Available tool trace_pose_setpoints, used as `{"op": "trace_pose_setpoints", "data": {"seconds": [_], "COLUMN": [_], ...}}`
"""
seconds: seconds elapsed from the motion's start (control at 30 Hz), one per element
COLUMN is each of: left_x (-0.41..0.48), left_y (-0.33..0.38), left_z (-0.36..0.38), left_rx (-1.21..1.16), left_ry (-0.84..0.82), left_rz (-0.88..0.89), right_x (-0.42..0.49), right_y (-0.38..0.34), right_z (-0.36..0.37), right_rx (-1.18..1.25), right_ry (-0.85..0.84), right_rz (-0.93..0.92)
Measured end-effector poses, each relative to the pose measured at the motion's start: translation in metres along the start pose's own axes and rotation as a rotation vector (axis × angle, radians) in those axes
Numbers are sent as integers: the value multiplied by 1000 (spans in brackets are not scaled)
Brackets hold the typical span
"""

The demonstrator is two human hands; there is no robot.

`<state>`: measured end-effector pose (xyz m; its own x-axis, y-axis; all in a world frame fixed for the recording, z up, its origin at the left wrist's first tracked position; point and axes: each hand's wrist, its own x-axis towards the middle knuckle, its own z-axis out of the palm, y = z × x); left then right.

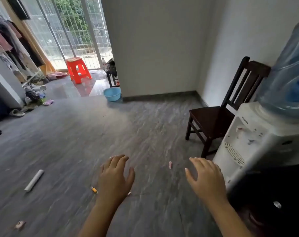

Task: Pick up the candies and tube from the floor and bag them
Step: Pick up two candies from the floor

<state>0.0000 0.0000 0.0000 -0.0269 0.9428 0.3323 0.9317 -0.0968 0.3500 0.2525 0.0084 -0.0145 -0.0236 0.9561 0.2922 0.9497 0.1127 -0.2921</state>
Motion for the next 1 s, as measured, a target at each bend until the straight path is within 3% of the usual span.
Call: {"op": "trace_pose_setpoints", "data": {"seconds": [0.5,0.67,0.83,1.0], "left_x": [159,171,172,174], "left_y": [-124,-136,-152,-187], "left_z": [124,178,264,402], "left_rx": [-16,3,4,-15], "left_ry": [-83,-133,-136,-292], "left_rz": [-141,-181,-211,-206], "right_x": [168,182,187,187], "right_y": [-32,1,49,108], "right_z": [169,235,329,456], "right_rx": [65,122,114,107], "right_ry": [-132,-300,-397,-454], "right_rz": [9,24,24,108]}}
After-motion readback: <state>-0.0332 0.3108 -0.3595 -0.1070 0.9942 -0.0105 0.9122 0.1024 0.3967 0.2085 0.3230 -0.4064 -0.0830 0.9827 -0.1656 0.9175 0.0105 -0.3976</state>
